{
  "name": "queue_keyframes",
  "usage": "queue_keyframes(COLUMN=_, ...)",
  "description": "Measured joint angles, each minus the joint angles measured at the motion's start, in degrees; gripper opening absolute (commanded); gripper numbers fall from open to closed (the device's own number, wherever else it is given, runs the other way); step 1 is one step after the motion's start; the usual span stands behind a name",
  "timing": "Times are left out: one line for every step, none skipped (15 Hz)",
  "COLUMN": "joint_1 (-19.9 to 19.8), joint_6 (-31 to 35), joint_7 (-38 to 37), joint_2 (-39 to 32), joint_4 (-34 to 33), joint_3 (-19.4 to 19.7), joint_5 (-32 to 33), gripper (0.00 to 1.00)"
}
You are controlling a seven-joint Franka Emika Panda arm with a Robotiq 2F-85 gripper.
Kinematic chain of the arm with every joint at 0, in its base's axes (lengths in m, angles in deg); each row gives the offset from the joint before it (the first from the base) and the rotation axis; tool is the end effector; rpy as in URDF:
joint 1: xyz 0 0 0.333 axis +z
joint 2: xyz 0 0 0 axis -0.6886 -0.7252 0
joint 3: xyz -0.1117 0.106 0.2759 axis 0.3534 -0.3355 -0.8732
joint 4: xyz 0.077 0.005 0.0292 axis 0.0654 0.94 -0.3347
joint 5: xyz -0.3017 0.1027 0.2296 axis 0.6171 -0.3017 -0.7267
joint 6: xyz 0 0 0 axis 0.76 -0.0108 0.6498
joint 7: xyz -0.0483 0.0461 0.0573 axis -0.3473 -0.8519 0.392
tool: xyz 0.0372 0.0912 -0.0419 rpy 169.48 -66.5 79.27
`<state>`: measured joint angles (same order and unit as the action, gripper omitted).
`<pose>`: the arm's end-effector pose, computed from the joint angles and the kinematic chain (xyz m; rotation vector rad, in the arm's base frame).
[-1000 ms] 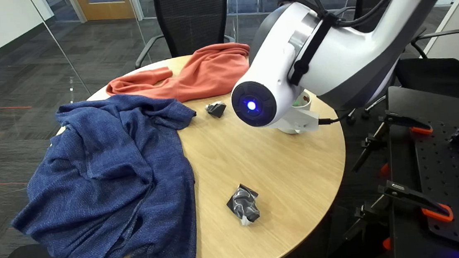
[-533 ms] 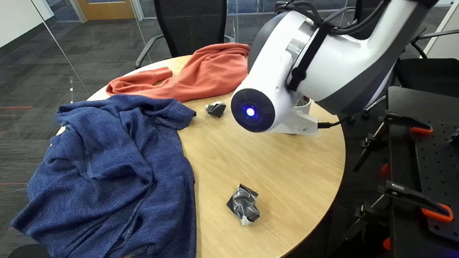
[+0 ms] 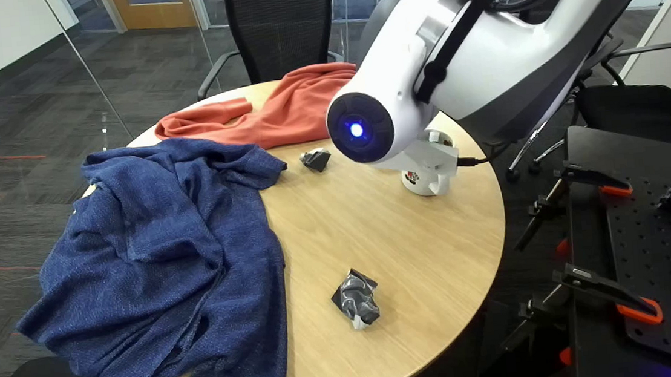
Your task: Put the green marker inside the white mug
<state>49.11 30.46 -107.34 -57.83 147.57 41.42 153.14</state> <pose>0.4661 -0.0120 0.1265 1.5636 -1.3506 0.8662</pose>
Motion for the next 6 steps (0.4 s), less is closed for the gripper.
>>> queue_keyframes(joint_1=-0.16, joint_6=-0.04, joint_7=0.01, joint_2=1.27, joint_4=0.27, joint_3=0.07, joint_5=0.00, gripper=1.00)
queue_keyframes(joint_1=-0.37, joint_6=-0.05, joint_7=0.03, joint_2=2.46, joint_4=0.53, joint_3=0.08, joint_5=-0.01, gripper=1.00)
queue_keyframes(joint_1=-0.59, joint_6=-0.05, joint_7=0.05, joint_2=3.66, joint_4=0.86, joint_3=0.08, joint_5=-0.01, gripper=1.00)
queue_keyframes(joint_1=-0.74, joint_6=-0.05, joint_7=0.05, joint_2=4.77, joint_4=1.24, joint_3=0.08, joint_5=-0.01, gripper=1.00)
queue_keyframes(joint_1=-0.85, joint_6=-0.05, joint_7=0.05, joint_2=5.82, joint_4=1.67, joint_3=0.08, joint_5=-0.01, gripper=1.00)
queue_keyframes(joint_1=-0.87, joint_6=-0.05, joint_7=0.10, joint_2=6.30, joint_4=1.78, joint_3=0.06, joint_5=-0.01, gripper=1.00)
